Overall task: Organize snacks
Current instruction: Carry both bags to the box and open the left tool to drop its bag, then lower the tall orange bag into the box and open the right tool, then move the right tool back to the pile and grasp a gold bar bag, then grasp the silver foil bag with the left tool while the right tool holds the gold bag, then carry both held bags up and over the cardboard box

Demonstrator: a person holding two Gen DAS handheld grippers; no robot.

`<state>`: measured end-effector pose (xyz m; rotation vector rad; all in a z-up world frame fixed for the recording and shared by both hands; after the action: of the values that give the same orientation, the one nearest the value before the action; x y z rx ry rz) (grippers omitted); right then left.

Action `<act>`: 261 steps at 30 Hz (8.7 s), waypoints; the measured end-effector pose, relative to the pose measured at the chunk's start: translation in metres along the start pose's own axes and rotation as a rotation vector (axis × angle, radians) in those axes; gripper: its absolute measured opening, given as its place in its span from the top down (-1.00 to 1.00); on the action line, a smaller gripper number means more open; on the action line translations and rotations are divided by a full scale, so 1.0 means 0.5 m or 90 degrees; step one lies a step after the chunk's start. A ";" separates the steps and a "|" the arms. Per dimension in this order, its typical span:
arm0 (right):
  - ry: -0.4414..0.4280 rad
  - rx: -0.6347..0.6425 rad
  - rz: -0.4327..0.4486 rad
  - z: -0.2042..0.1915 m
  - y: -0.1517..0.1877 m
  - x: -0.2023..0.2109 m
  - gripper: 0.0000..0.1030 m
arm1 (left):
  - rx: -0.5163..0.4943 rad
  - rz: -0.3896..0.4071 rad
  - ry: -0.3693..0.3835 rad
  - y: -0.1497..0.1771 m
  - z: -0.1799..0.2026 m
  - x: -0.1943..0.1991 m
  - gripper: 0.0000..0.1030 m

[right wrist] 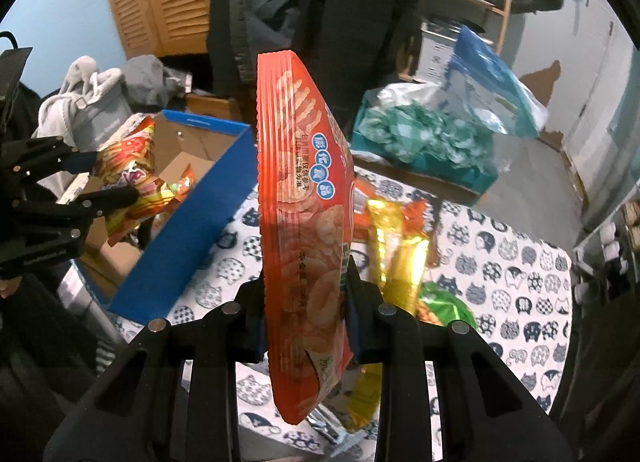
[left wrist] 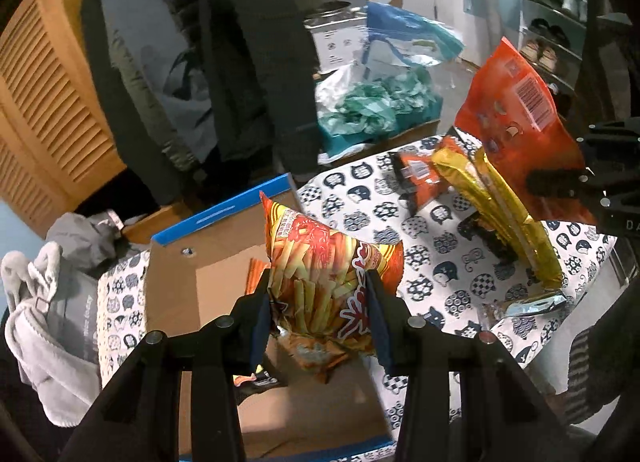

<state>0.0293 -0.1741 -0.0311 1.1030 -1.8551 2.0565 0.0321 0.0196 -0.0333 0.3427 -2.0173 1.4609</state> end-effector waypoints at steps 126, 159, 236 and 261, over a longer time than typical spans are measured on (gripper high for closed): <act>0.062 -0.092 -0.139 0.180 0.250 -0.142 0.48 | 0.113 -0.286 0.038 0.144 0.265 -0.206 -0.39; 0.093 -0.169 -0.102 0.299 0.290 -0.024 0.51 | 0.318 -0.380 0.088 0.156 0.419 -0.294 -0.60; 0.118 -0.169 -0.071 0.247 0.189 0.050 0.51 | -0.074 -0.068 0.289 0.022 0.349 -0.094 0.45; 0.046 -0.078 -0.043 0.073 0.046 0.001 0.51 | 0.075 0.055 0.065 -0.034 0.052 -0.018 0.45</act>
<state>0.0306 -0.2128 -0.0505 1.0309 -1.8552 1.8939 0.0397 -0.0120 -0.0310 0.2269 -1.8910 1.6211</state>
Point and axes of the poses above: each gripper's, at about its wrist camera, not at the fingertips, and x roughly against the way its jaws point, z to its right, y to its underside, the point moved 3 cm from there along -x, roughly the way its jaws point, and after that the axes turned 15 degrees about z, right-handed, at the moved point
